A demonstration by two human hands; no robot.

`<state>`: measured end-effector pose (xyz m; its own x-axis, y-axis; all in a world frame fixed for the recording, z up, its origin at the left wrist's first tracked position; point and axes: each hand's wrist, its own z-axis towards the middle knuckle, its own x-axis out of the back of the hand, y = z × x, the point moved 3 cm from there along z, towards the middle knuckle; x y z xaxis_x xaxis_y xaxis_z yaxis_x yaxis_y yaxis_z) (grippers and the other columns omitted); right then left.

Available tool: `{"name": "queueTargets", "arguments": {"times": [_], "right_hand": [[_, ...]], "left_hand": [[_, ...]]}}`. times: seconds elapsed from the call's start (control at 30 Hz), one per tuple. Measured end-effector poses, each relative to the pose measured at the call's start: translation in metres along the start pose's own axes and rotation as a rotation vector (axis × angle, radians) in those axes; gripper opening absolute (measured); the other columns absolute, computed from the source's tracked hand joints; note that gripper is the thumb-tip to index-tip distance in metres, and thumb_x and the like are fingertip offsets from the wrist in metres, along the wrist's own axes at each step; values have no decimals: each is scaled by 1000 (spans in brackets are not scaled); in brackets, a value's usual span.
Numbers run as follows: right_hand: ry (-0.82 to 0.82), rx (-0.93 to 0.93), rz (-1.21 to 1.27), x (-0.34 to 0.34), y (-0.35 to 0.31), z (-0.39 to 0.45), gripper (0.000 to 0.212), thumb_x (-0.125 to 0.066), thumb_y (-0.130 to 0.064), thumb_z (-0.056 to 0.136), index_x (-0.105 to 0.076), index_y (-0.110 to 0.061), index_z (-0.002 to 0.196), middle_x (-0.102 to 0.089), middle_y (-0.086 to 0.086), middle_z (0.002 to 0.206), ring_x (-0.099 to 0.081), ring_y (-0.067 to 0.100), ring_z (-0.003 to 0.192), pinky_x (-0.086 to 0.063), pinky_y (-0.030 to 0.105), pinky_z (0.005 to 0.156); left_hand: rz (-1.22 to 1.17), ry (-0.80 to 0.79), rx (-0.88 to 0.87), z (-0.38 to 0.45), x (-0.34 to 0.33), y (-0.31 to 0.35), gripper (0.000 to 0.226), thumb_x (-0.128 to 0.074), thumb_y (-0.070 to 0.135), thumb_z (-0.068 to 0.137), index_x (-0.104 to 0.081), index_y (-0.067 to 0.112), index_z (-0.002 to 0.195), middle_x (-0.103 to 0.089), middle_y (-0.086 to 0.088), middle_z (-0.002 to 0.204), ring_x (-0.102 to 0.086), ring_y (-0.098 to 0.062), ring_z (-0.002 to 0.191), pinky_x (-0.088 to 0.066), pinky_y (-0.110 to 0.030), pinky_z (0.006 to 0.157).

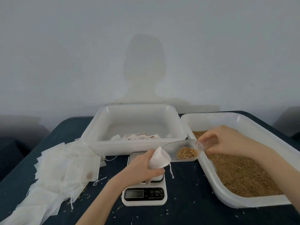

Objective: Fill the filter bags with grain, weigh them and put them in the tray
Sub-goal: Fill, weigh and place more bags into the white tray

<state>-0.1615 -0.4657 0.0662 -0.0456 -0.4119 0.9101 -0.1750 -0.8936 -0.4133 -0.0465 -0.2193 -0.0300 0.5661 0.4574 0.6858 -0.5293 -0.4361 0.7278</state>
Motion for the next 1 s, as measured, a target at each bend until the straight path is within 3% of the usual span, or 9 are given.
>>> {"name": "queueTargets", "arguments": {"times": [0.13,0.3,0.37,0.47,0.57,0.7,0.77,0.9,1.0], "right_hand": [[-25,11,-79,-1,-10,-1,42,-77,-24,76,-60,-62,80,-65,-38,92,-59,-20,86,-57,23,79],[-33,22,-106,-1,-20,0,45,-76,-23,77,-58,-63,76,-62,-40,89,-60,-18,87,-52,14,71],[-36,6,-129,0,-25,2,39,-75,-22,80,-63,-58,89,-66,-31,100,-65,-6,92,-55,24,79],[1,32,-253,6,-38,5,33,-71,-25,84,-67,-47,108,-67,-27,106,-61,-5,98,-51,33,93],[90,112,-388,16,-58,9,32,-62,-19,89,-68,-43,109,-68,-24,106,-60,1,103,-48,37,96],[135,219,-598,25,-81,16,42,-53,-2,86,-70,-34,108,-70,-7,104,-60,18,99,-46,29,88],[154,251,-668,28,-92,15,50,-52,0,86,-66,-37,115,-69,-7,102,-57,20,98,-38,24,79],[161,273,-802,32,-104,13,51,-47,7,75,-69,-29,104,-57,-6,74,-51,19,80,-29,25,65],[149,266,-794,34,-102,15,48,-51,6,77,-70,-29,104,-56,-6,72,-55,19,82,-28,24,63]], "left_hand": [[-23,-5,-1,-2,0,4,42,-62,55,82,-39,41,114,-54,20,98,-59,-2,79,-52,-18,65],[122,22,-15,-1,-1,8,59,-55,62,84,-33,33,131,-51,14,99,-53,-7,89,-47,-26,76],[235,59,-28,1,-1,10,68,-52,64,85,-31,28,138,-48,12,100,-50,-12,95,-41,-27,78],[292,103,-19,3,-3,12,62,-50,64,85,-34,24,130,-45,10,100,-46,-17,100,-40,-31,82],[288,135,7,7,-7,10,55,-50,63,85,-36,23,120,-47,10,105,-46,-17,104,-41,-31,85],[255,205,-27,10,-10,7,46,-48,65,84,-34,26,106,-46,12,99,-46,-14,97,-34,-27,76],[225,226,-37,12,-11,6,44,-49,65,84,-34,28,102,-46,14,94,-46,-12,93,-34,-27,73],[181,254,-67,12,-13,6,37,-54,60,84,-35,29,92,-43,22,81,-49,-11,86,-33,-23,69],[181,281,-90,11,-11,9,38,-55,59,85,-35,27,88,-44,19,76,-45,-6,76,-31,-18,60]]}}
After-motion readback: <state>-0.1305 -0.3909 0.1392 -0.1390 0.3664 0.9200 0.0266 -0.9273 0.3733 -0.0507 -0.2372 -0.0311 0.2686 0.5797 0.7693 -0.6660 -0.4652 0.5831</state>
